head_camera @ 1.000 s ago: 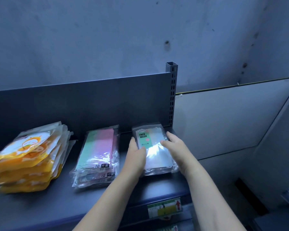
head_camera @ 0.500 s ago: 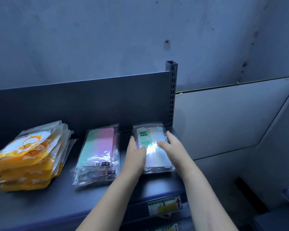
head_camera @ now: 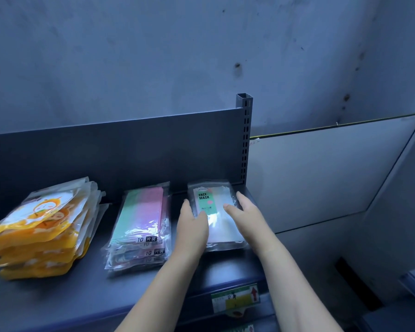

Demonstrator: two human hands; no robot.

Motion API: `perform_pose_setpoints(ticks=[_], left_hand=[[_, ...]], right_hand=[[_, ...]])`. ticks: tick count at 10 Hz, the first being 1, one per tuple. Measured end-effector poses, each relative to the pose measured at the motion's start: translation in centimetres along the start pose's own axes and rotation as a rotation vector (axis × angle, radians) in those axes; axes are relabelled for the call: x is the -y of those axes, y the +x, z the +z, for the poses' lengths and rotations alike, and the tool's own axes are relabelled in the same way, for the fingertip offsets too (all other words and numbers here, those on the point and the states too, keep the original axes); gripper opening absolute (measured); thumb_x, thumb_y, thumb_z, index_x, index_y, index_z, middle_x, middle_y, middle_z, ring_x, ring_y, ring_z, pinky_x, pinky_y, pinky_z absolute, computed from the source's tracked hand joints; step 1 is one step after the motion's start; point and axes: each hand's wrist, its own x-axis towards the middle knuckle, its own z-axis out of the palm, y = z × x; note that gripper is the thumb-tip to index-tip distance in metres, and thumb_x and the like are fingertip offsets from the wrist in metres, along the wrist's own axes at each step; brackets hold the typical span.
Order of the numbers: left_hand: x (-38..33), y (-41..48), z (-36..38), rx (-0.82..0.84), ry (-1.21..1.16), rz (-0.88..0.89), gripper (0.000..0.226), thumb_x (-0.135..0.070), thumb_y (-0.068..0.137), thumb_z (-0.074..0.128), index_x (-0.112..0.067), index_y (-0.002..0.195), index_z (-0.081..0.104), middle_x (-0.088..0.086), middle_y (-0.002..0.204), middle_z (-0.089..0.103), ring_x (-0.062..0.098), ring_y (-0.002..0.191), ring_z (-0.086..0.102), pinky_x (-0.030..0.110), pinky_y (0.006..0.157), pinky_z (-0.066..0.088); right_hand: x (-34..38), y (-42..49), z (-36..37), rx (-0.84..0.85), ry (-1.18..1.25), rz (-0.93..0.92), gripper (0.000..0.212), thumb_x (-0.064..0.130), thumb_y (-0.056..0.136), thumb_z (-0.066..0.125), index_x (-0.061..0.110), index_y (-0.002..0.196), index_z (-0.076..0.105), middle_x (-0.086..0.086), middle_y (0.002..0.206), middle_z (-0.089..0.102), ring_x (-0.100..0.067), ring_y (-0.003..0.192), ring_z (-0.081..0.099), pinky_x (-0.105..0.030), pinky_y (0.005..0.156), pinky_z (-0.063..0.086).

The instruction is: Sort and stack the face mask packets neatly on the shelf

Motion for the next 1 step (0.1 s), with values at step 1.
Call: perform_pose_setpoints(ticks=[1], left_hand=[[-0.63, -2.7, -1.68, -0.07, 0.011, 0.1, 0.057, -0.02, 0.101, 0.048, -0.024, 0.157, 0.037, -0.014, 0.16, 0.04, 0.005, 0.145, 0.04, 0.031, 0.118, 0.033]], right_hand=[[0.19, -1.18, -1.07, -0.18, -0.047, -0.017, 0.063, 0.034, 0.102, 0.058, 0.021, 0.16, 0.039, 0.008, 0.165, 0.039, -0.012, 0.152, 0.036, -0.037, 0.124, 0.029]])
